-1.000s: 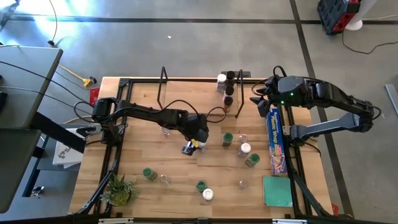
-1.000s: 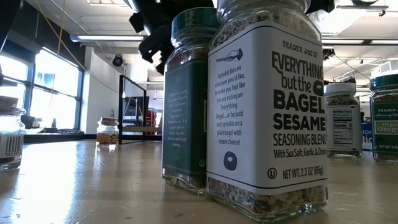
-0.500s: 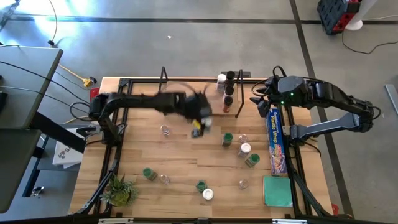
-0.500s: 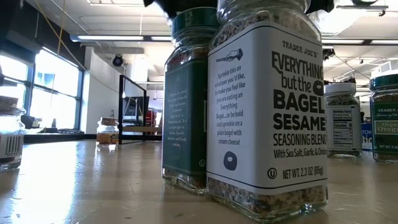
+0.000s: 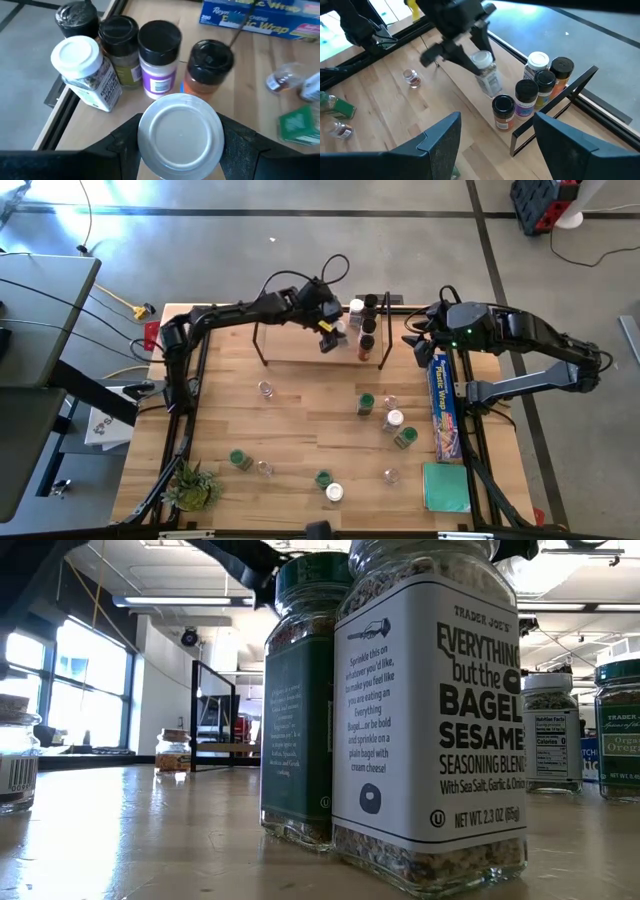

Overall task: Shelf spices
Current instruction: Put the white seasoning bottle on the shelf aligned with the other white seasoning bottles

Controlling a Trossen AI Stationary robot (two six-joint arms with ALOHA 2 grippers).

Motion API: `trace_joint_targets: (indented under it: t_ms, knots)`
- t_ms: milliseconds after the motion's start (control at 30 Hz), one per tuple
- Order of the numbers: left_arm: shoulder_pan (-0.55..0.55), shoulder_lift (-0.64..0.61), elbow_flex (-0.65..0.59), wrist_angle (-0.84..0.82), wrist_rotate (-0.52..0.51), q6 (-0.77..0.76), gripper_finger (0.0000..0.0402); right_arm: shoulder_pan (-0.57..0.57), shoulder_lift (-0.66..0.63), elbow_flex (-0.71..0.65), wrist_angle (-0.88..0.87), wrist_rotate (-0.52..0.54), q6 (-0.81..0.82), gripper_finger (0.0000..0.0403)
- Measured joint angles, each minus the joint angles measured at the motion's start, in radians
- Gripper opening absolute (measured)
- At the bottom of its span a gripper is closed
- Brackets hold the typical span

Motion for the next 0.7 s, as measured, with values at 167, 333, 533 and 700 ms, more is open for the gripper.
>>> trace_joint_targets:
  t_ms: [167,333,533,700]
  knots:
    - [0.000,0.056,0.028,0.016,-0.051,0.046,0.0200,0.000,0.000,0.000,0.000,0.000,0.029,0.0243]
    - [-0.008,0.077,0.028,0.055,-0.092,0.123,0.0233,0.000,0.000,0.000,0.000,0.000,0.049,0.0243]
    - [-0.008,0.079,0.029,0.111,-0.102,0.193,0.0239,0.000,0.000,0.000,0.000,0.000,0.053,0.0243]
    - [-0.007,0.071,0.029,0.135,-0.127,0.218,0.0239,0.000,0.000,0.000,-0.001,0.000,0.053,0.0243]
